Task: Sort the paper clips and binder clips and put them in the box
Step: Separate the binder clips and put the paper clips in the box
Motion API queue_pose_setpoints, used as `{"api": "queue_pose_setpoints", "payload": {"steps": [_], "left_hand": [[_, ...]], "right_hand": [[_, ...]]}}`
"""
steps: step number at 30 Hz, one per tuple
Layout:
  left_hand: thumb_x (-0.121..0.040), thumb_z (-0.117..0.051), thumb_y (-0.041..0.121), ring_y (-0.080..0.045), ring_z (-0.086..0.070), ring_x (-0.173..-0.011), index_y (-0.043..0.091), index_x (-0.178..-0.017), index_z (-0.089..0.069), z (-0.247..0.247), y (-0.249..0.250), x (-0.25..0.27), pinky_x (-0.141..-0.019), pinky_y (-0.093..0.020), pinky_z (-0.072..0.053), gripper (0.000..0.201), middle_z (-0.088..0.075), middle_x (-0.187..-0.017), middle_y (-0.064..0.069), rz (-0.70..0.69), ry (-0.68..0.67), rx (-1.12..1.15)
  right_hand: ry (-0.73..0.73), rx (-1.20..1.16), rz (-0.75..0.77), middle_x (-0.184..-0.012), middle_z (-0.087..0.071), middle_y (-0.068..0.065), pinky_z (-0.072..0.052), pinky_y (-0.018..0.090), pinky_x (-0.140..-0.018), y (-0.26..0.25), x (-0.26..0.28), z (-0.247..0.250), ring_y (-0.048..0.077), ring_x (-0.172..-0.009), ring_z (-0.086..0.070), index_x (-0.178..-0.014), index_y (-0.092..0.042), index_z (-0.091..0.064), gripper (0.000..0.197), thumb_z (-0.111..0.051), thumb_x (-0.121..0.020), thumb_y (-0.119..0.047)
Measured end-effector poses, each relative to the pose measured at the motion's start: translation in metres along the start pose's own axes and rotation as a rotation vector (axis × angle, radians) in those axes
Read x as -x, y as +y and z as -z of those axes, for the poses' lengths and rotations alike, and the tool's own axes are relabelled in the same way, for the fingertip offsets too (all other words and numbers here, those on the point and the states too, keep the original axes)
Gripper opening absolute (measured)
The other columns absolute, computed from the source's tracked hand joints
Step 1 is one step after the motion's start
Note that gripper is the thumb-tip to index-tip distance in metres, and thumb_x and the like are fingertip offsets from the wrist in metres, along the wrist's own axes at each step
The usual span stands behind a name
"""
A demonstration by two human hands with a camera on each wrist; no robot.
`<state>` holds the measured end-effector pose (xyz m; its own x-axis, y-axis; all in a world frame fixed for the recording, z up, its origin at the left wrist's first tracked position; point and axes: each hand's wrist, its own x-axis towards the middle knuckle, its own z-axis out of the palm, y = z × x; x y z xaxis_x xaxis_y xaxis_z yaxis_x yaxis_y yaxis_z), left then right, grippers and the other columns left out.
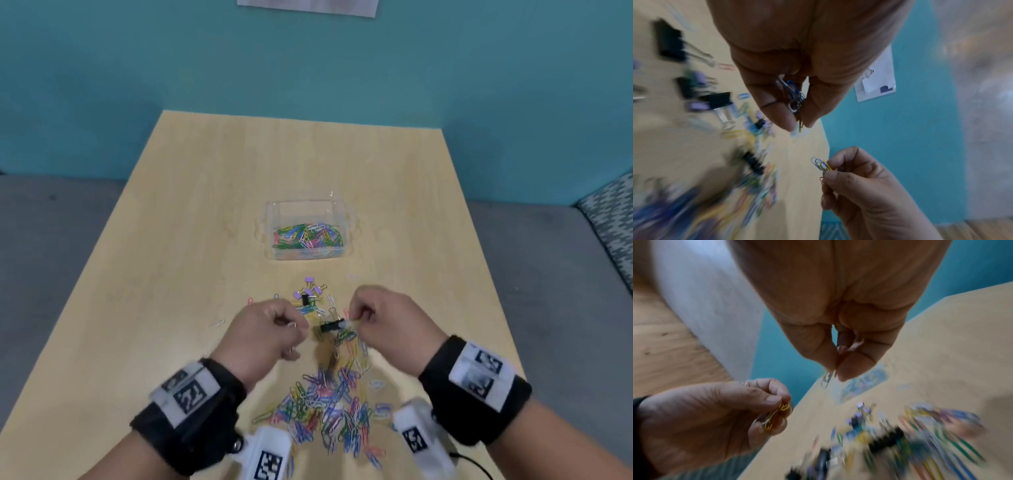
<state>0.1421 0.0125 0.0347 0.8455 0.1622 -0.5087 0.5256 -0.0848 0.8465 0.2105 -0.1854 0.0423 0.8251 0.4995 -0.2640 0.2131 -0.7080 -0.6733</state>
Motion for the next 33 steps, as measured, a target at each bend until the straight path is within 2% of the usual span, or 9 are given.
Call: {"api": "queue_pose_setpoints", "payload": {"steps": [3,7,12,15,20,23,27,30,33], "left_hand": [[-0.078,-0.065,-0.01,-0.014,-0.052,-0.053,0.002,-0.074,-0.065,0.01,0.039,-0.038,-0.053,-0.024,-0.055,0.012,-0.055,-0.063,-0.007,-0.05,0.055,0.031],[-0.077,-0.065,-0.011,-0.014,-0.053,-0.051,0.006,-0.067,-0.063,0.02,0.077,-0.099,-0.057,-0.03,-0.058,0.019,-0.056,-0.063,-0.007,-0.101,0.161,0.026],[-0.079,-0.069,0.0,-0.018,-0.06,-0.055,0.013,-0.071,-0.065,0.016,0.096,-0.149,-0.072,-0.041,-0.06,0.016,-0.059,-0.069,-0.004,-0.074,0.19,-0.101],[-0.082,-0.07,0.009,-0.024,-0.064,-0.083,0.015,-0.096,-0.067,0.021,0.093,-0.154,-0.079,-0.043,-0.058,0.015,-0.062,-0.091,-0.001,-0.03,0.148,-0.168],[-0.085,-0.065,0.019,-0.02,-0.062,-0.089,0.016,-0.109,-0.065,0.045,0.065,-0.114,-0.085,-0.043,-0.054,0.024,-0.063,-0.102,0.001,-0.159,0.223,-0.204],[-0.084,-0.064,0.028,-0.007,-0.061,-0.072,0.028,-0.096,-0.065,0.041,0.02,-0.048,-0.067,-0.03,-0.048,0.012,-0.065,-0.088,0.009,-0.222,0.126,-0.357],[-0.083,-0.061,0.033,-0.001,-0.051,-0.055,0.017,-0.076,-0.059,0.023,-0.056,0.034,-0.061,-0.026,-0.047,0.018,-0.058,-0.064,0.014,-0.012,-0.251,-0.599],[-0.081,-0.061,0.027,-0.003,-0.048,-0.056,0.015,-0.071,-0.055,0.01,-0.1,0.068,-0.058,-0.022,-0.046,0.017,-0.054,-0.059,0.013,0.211,-0.465,-0.467],[-0.07,-0.06,0.024,-0.014,-0.05,-0.057,0.018,-0.068,-0.058,-0.008,-0.117,0.075,-0.058,-0.028,-0.043,0.006,-0.055,-0.059,0.004,0.278,-0.438,-0.289]], "right_hand": [[0.083,-0.136,-0.104,-0.06,-0.057,-0.004,-0.049,0.031,-0.055,-0.006,-0.052,0.021,0.013,-0.05,-0.057,-0.072,-0.018,-0.057,0.023,-0.054,-0.072,0.005],[0.156,-0.092,-0.117,-0.067,-0.057,-0.001,-0.057,0.047,-0.065,-0.011,-0.121,0.036,0.028,-0.065,-0.063,-0.07,-0.017,-0.057,0.019,-0.053,-0.071,0.001],[0.127,0.069,-0.161,-0.083,-0.065,0.004,-0.056,0.037,-0.069,-0.022,-0.172,0.038,0.028,-0.077,-0.066,-0.077,-0.019,-0.059,0.017,-0.052,-0.077,-0.004],[0.081,0.205,-0.17,-0.106,-0.064,0.005,-0.048,0.028,-0.075,-0.024,-0.173,0.043,0.025,-0.091,-0.061,-0.107,-0.018,-0.062,0.025,-0.055,-0.084,-0.012],[0.151,0.197,-0.121,-0.127,-0.055,0.009,-0.04,0.028,-0.085,0.005,-0.104,0.042,0.025,-0.108,-0.057,-0.13,-0.018,-0.053,0.04,-0.055,-0.091,-0.025],[0.1,0.156,-0.142,-0.125,-0.053,0.003,-0.039,0.026,-0.091,0.038,-0.024,0.017,0.019,-0.11,-0.055,-0.129,-0.019,-0.053,0.039,-0.057,-0.09,-0.023],[-0.065,0.094,-0.273,-0.076,-0.056,-0.006,-0.044,0.034,-0.07,0.074,0.082,-0.027,0.011,-0.071,-0.054,-0.075,-0.024,-0.051,0.009,-0.055,-0.077,-0.033],[-0.365,-0.162,-0.336,-0.064,-0.053,-0.012,-0.043,0.028,-0.068,0.077,0.132,-0.057,-0.004,-0.067,-0.052,-0.07,-0.017,-0.048,0.024,-0.05,-0.067,-0.04],[-0.548,-0.277,-0.238,-0.069,-0.054,-0.012,-0.041,0.022,-0.07,0.06,0.144,-0.088,-0.004,-0.069,-0.05,-0.072,-0.017,-0.054,0.011,-0.058,-0.075,-0.027]]}}
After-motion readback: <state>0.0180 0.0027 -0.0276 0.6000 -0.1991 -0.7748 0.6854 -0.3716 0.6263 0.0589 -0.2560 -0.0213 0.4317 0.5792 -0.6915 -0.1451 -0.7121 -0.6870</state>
